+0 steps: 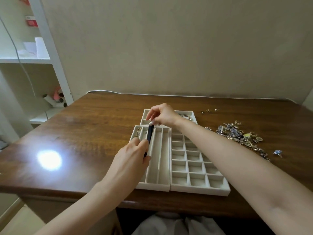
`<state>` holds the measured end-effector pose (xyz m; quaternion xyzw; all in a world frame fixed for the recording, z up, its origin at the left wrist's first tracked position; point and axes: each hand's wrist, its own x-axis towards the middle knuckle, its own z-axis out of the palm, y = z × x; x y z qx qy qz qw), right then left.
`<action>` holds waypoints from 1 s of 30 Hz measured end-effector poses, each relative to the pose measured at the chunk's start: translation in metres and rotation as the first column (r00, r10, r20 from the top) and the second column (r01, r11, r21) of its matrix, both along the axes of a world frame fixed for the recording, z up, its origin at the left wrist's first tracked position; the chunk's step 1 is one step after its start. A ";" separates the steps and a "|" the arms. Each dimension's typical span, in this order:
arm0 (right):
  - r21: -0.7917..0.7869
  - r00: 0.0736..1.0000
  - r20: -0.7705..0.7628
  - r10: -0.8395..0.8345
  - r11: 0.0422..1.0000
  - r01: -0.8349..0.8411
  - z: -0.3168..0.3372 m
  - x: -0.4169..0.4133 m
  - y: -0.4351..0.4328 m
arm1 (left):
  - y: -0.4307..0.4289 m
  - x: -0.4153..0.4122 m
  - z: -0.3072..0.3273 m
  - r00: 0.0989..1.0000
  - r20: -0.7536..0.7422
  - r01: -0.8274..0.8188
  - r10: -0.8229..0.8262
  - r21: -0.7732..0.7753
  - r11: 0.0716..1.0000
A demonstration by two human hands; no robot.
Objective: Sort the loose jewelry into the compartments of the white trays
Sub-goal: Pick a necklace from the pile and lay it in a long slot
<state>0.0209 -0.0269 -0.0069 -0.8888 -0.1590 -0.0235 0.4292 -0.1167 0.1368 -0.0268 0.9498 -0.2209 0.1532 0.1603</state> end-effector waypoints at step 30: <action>-0.468 0.988 0.073 -0.136 0.870 0.154 0.001 -0.013 0.005 | -0.024 -0.013 0.002 0.999 0.003 0.050 -0.052 0.224 0.973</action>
